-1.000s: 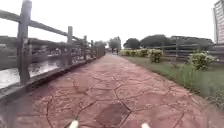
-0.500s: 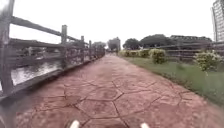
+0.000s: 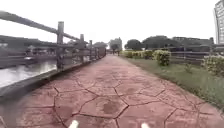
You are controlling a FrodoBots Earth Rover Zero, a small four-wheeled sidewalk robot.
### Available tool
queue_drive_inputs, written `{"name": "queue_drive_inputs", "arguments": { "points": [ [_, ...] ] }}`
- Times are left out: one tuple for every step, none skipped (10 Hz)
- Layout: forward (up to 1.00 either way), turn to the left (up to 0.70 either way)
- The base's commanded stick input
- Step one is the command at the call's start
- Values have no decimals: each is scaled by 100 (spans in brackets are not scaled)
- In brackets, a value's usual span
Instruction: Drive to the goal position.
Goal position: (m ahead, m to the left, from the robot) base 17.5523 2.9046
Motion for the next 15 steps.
{"name": "queue_drive_inputs", "arguments": {
  "points": [
    [70, 0],
    [70, 0],
    [70, 0],
    [70, 0],
    [70, 0],
    [70, 0],
    [70, 0],
    [70, 0],
    [70, 0],
    [70, 0],
    [70, 0],
    [70, 0],
    [70, 0],
    [70, 0],
    [70, 0]
  ]
}}
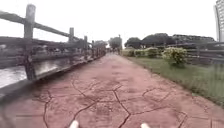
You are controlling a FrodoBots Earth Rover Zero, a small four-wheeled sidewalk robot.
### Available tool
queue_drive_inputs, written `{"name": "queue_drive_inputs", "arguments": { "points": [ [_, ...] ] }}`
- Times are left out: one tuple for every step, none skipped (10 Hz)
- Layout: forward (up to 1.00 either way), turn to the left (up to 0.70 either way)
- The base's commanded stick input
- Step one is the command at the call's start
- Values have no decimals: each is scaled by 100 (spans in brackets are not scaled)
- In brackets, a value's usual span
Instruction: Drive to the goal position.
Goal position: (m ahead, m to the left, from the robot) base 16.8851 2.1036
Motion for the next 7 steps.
{"name": "queue_drive_inputs", "arguments": {
  "points": [
    [70, 0],
    [70, 0],
    [70, 0],
    [70, 0],
    [70, 0],
    [70, 18],
    [70, 0]
  ]
}}
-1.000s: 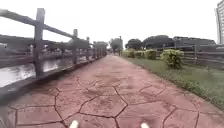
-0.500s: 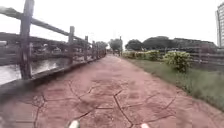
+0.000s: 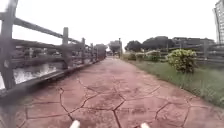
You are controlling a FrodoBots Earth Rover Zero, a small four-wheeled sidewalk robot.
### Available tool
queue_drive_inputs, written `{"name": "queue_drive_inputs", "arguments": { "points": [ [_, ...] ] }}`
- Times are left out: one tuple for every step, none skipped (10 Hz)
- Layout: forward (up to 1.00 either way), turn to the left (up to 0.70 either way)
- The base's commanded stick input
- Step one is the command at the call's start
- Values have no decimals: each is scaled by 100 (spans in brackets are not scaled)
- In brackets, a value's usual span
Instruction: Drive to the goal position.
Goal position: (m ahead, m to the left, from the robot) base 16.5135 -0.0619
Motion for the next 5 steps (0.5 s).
{"name": "queue_drive_inputs", "arguments": {
  "points": [
    [70, 0],
    [70, 0],
    [70, 0],
    [70, 0],
    [70, 0]
  ]
}}
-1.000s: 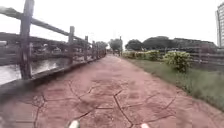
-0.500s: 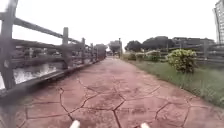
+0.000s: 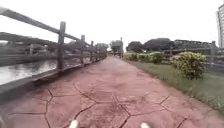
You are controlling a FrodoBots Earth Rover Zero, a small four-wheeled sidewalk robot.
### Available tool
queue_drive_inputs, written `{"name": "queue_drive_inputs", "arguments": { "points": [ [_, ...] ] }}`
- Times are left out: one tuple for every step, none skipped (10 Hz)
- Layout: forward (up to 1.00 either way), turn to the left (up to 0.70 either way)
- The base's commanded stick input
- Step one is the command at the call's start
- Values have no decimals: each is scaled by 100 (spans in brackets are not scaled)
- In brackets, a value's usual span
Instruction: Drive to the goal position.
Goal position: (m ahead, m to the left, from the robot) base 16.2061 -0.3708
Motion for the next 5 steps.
{"name": "queue_drive_inputs", "arguments": {
  "points": [
    [70, 0],
    [70, 0],
    [70, 0],
    [70, 0],
    [70, 0]
  ]
}}
